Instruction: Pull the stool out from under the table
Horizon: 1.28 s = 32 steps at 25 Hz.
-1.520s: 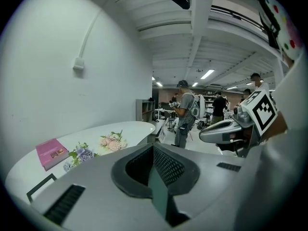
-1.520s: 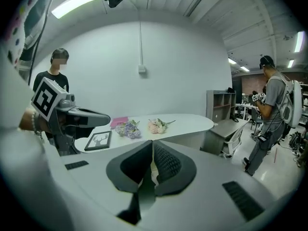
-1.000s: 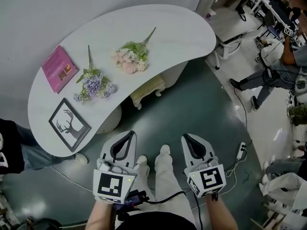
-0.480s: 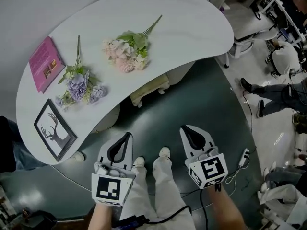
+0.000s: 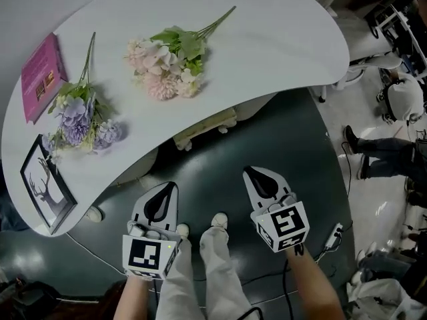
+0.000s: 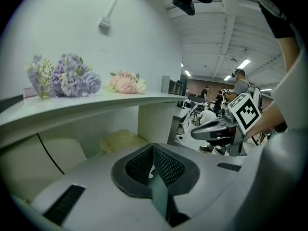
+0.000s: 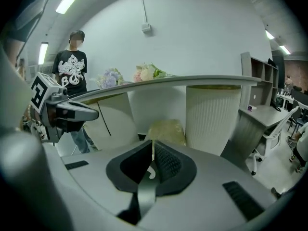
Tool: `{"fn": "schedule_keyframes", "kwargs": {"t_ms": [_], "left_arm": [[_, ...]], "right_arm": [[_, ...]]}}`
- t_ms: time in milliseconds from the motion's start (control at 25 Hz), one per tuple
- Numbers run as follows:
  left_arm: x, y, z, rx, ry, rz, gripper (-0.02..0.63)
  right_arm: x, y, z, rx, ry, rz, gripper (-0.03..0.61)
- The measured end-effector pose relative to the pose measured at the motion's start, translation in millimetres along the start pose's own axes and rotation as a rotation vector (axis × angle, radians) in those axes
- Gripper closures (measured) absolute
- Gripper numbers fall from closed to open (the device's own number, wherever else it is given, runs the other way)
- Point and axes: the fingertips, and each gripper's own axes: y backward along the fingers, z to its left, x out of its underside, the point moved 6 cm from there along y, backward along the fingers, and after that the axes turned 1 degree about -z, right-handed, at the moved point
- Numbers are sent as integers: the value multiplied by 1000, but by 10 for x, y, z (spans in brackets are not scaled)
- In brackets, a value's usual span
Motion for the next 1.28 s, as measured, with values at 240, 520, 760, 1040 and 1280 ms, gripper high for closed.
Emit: {"fn": "schedule_keyframes", "kwargs": {"t_ms": [240, 520, 760, 1040, 1280], "left_arm": [[309, -377, 175, -45, 14, 22, 597], [628, -836, 380, -63, 23, 55, 595], [849, -1225, 571, -67, 97, 69, 509], [1217, -1624, 707, -86, 129, 153, 420], [1519, -1868, 906, -125, 180, 213, 388]], "right_arm": [[264, -531, -297, -42, 12, 39, 538], [556, -1105, -588, -30, 48, 136, 537], [716, -1513, -828, -35, 47, 170, 444], [842, -1977, -1022, -64, 43, 205, 343], [933, -2346, -1107, -65, 30, 227, 314]]}}
